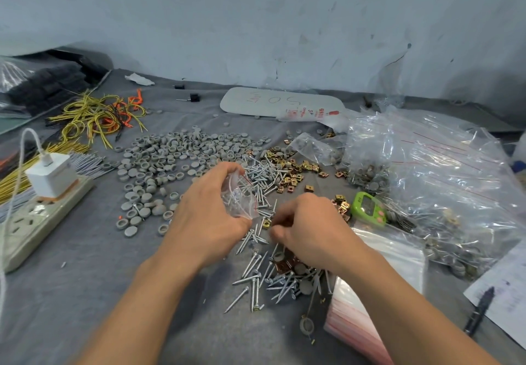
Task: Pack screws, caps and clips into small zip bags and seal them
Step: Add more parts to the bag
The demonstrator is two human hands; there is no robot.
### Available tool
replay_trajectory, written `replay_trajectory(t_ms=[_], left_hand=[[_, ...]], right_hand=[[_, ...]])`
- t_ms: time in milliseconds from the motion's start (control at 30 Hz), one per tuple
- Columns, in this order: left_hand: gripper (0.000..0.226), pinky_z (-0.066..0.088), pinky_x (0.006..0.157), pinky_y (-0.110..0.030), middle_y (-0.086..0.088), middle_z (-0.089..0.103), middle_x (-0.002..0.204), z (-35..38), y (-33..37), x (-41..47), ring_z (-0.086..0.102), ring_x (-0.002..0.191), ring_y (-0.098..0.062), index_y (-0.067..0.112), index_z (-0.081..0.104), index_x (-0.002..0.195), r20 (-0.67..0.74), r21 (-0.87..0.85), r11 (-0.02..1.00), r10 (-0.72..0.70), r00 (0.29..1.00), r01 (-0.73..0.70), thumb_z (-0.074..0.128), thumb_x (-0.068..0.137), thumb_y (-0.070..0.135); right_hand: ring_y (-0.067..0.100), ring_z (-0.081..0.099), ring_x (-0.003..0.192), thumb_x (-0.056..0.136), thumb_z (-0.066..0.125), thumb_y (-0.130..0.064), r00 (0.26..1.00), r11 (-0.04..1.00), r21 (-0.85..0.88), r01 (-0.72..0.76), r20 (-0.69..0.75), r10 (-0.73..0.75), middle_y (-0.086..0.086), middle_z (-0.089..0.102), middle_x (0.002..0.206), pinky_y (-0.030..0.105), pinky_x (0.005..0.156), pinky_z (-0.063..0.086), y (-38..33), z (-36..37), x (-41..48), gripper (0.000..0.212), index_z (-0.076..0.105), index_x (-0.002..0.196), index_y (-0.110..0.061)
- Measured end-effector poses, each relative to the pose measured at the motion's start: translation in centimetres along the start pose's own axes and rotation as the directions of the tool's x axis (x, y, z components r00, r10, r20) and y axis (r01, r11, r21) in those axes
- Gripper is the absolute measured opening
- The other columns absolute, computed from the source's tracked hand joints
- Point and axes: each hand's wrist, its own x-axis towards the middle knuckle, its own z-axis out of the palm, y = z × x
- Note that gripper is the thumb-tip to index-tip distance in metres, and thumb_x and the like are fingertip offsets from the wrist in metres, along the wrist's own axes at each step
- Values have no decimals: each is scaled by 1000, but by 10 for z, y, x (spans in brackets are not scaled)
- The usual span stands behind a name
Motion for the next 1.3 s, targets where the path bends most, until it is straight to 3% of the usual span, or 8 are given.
replay_trajectory(t_ms=[167,333,600,833,1067,1167,1233,1300], left_hand=[[74,38,77,-23,21,60,115,1,2,-1,57,92,-6,50,46,130,-1,13,1000,-6,1000,6,80,69,27],[69,32,67,-8,22,60,109,5,3,0,51,82,7,54,44,129,-7,24,1000,9,1000,-9,77,72,31],[71,32,67,-13,36,45,90,1,-9,3,48,79,5,54,41,130,-26,26,999,-33,999,33,79,73,34],[74,29,66,-7,30,50,92,-2,-14,2,46,80,13,55,37,129,-17,36,998,-52,999,52,80,74,31],[78,35,73,-23,20,55,108,1,-9,1,50,82,-5,57,37,132,9,42,996,-73,997,73,79,72,31],[75,36,73,-25,20,56,107,2,-8,2,51,79,-5,58,37,130,35,46,997,-68,997,67,78,73,32],[72,37,66,-22,21,58,104,3,-8,2,52,77,3,59,37,127,47,50,997,-61,997,59,79,74,33],[71,30,61,-11,25,56,97,4,-5,1,46,75,12,59,38,125,51,58,997,-63,997,60,80,74,33]], right_hand=[[25,70,91,93,69,-26,996,992,-123,20,-81,-30,1,76,101,39,81,60,-10,14,14,17,79,106,-28],[30,68,83,88,72,-21,982,954,-300,-17,-186,-41,4,73,87,35,67,49,-20,26,23,8,76,94,-22],[27,66,80,92,65,-20,991,987,-132,-90,-113,75,2,72,83,33,67,52,-2,15,22,11,75,89,-23],[18,67,77,90,70,-30,974,998,-10,-64,-219,61,-8,73,77,33,77,59,-4,13,19,9,77,85,-29],[22,63,93,91,69,-22,977,957,-288,30,-192,-89,-2,72,91,40,96,44,-17,24,24,7,75,91,-25],[5,67,70,90,77,-30,964,994,108,-30,-261,57,-13,73,74,30,77,55,-18,13,23,8,80,83,-28],[-3,65,57,79,87,-35,924,918,396,9,-354,143,-16,71,61,20,57,50,-16,1,19,12,80,71,-28],[-2,66,56,75,90,-32,922,842,529,104,-368,117,-16,72,61,20,54,50,-17,-8,15,12,80,69,-28]])
